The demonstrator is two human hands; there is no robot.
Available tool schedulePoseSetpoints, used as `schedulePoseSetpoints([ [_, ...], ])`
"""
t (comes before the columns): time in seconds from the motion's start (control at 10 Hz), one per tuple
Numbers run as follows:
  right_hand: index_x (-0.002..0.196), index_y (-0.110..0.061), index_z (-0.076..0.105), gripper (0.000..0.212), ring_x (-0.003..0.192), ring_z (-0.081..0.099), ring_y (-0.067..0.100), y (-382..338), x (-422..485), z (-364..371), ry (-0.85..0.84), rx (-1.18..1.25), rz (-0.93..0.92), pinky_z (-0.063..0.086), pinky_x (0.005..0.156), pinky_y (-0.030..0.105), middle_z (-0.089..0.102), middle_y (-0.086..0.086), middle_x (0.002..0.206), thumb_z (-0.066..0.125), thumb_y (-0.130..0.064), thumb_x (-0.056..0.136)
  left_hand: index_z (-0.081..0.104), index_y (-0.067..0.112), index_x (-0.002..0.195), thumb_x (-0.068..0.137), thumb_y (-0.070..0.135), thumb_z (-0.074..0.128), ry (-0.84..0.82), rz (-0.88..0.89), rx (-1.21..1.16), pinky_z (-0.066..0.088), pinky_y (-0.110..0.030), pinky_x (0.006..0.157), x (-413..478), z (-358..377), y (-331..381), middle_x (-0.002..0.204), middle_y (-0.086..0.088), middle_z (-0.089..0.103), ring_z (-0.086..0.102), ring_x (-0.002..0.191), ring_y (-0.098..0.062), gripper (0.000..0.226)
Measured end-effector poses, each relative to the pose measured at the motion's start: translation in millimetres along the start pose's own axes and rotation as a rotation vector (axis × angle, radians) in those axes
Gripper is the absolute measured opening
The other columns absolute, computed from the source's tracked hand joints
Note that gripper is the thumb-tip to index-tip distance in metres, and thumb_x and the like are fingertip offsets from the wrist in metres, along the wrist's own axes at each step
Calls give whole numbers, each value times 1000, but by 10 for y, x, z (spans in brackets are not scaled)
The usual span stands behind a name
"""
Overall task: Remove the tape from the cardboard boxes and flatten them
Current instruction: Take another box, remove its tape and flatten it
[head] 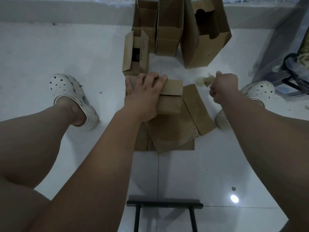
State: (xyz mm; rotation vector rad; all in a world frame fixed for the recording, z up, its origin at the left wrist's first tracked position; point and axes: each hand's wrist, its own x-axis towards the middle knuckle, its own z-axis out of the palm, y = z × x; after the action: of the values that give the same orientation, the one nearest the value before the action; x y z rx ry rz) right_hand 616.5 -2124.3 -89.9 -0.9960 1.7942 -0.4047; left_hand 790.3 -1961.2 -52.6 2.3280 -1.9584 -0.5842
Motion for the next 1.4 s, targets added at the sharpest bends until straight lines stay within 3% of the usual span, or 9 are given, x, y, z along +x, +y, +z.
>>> schedulePoseSetpoints([
  [0.2, 78, -15, 52, 53, 62, 45, 13, 59, -212, 124, -164, 175, 174, 47, 57, 24, 44, -1, 69, 42, -64, 93, 12, 27, 145, 68, 27, 72, 34, -45, -29, 7, -64, 109, 39, 100, 83, 144, -2, 16, 14, 135, -31, 97],
  [0.3, 102, -15, 54, 45, 97, 59, 22, 159, -305, 127, -343, 304, 244, 60, 78, 38, 51, 1, 100, 68, -54, 83, 10, 26, 145, 69, 29, 72, -32, -71, -4, 8, -64, 109, -2, 207, 112, 145, -3, 14, 14, 136, -32, 98],
  [0.5, 104, -11, 52, 20, 54, 52, 7, 339, -396, 199, -233, 204, 55, 40, 46, 20, 60, 3, 82, 50, -31, 101, -6, 23, 149, 78, 44, 69, -76, -146, -40, -3, -60, 112, -41, 489, 176, 155, 3, 5, -1, 144, -29, 106],
  [0.6, 108, -21, 55, 38, 66, 46, 8, 296, -493, 295, -206, 23, -68, 37, 56, 25, 51, -5, 82, 41, -55, 98, 5, 18, 151, 89, 51, 53, 67, -192, -240, -5, -47, 115, -73, 598, 286, 157, -2, 15, 4, 145, -22, 85],
  [0.7, 85, -32, 60, 53, 81, 52, 11, 186, -615, 368, -296, -138, -147, 44, 74, 32, 56, -7, 88, 26, -72, 91, 37, 14, 144, 99, 26, 44, 324, -411, -703, 24, -33, 113, -54, 587, 393, 143, -4, 45, 34, 135, -19, 47],
  [0.8, 89, -31, 65, 45, 75, 46, 10, 177, -684, 431, -383, -146, -219, 39, 71, 31, 51, -10, 79, 29, -58, 99, 51, 17, 134, 99, 16, 46, 406, -609, -966, 35, -12, 95, -17, 475, 413, 123, 7, 62, 51, 118, -5, 36],
  [1.0, 131, -20, 60, 33, 78, 47, -2, 217, -754, 440, -540, -200, -407, 39, 69, 3, 64, -1, 120, 41, -22, 104, 65, 14, 107, 92, 10, 58, 380, -647, -1323, 42, 1, 66, 135, 300, 331, 92, 9, 68, 61, 79, 13, 17],
  [1.1, 119, -20, 66, 27, 73, 52, 6, 207, -785, 438, -540, -122, -338, 41, 54, 6, 65, 0, 105, 44, -22, 103, 66, 14, 106, 92, 9, 59, 366, -640, -1343, 42, 2, 63, 144, 296, 334, 85, 15, 66, 58, 70, 19, 17],
  [1.4, 91, -11, 64, 16, 71, 50, 14, 254, -780, 434, -464, 53, -152, 39, 61, 24, 57, 4, 77, 54, -21, 99, 65, 11, 112, 93, 13, 57, 209, -551, -1260, 37, 5, 57, 109, 388, 295, 81, 23, 59, 51, 67, 26, 21],
])
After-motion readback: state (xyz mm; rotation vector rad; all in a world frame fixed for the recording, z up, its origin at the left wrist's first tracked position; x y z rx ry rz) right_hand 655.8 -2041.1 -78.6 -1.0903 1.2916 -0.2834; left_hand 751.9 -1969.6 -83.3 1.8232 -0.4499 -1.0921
